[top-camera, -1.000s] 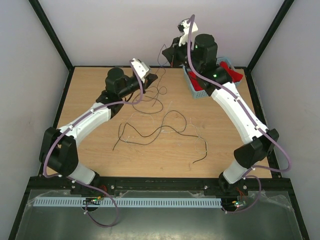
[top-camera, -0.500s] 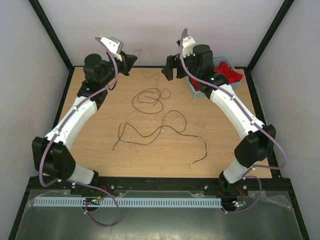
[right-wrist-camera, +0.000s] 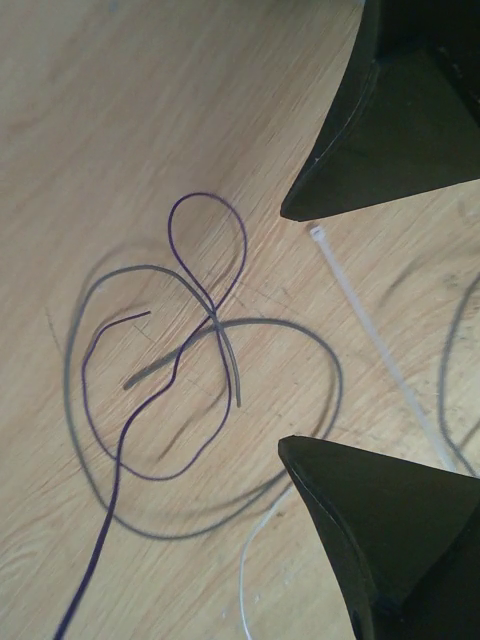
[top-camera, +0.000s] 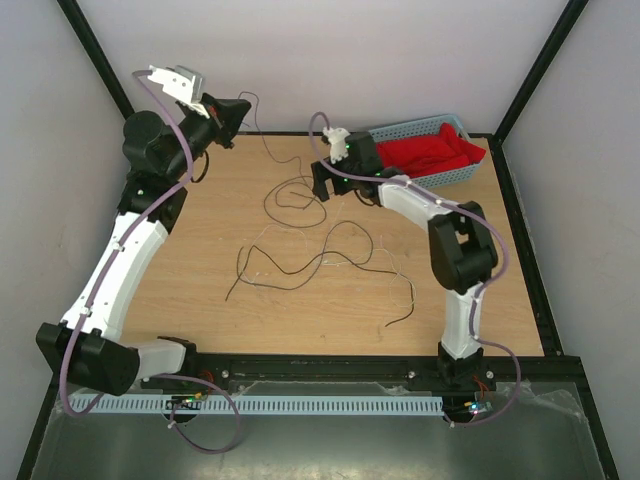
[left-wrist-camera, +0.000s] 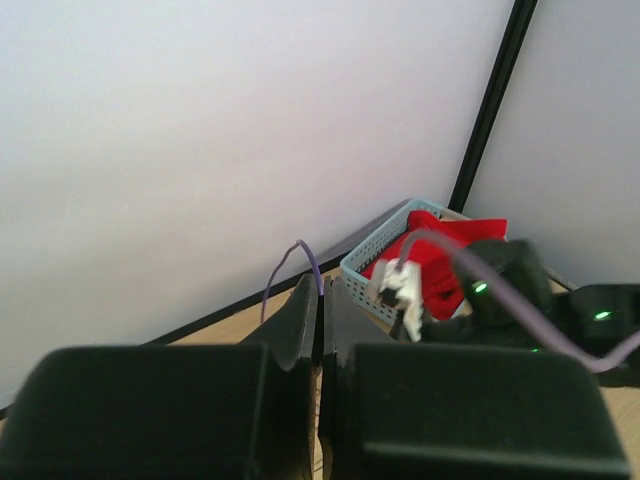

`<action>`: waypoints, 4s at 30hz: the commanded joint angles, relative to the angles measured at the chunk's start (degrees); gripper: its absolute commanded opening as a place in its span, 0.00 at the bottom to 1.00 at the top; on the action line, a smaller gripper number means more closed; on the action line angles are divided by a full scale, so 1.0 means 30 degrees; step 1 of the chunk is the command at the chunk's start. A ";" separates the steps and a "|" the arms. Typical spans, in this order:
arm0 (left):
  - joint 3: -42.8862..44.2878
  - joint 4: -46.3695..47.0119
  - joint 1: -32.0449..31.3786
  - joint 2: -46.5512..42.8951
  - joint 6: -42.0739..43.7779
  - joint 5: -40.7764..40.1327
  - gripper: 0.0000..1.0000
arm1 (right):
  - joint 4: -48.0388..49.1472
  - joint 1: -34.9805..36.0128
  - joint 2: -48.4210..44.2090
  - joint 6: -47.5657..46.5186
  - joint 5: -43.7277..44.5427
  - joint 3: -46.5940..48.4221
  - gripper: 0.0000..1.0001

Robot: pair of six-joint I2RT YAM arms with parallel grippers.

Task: Zip-tie the wires
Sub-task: Untie the cable at the center of the board.

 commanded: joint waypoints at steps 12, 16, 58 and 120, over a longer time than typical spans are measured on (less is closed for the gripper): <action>0.0825 -0.1282 0.0267 -0.1558 -0.0133 -0.0206 0.00 | 0.3315 0.1960 0.6252 -0.1410 0.1626 0.4973 0.87; 0.0811 -0.1621 0.0525 -0.1983 -0.0195 -0.0301 0.00 | 0.2449 0.1968 0.7003 -0.1537 0.2137 0.6193 0.44; -0.6159 -1.0091 1.7692 -0.6024 -0.8742 -0.0576 0.00 | -0.2249 -0.2469 0.1259 -0.1817 0.4184 1.3268 0.41; 0.9474 -0.5641 1.6364 -0.0845 -1.5256 0.7454 0.00 | -0.4917 -0.1136 0.9111 0.0606 0.8699 0.8411 0.96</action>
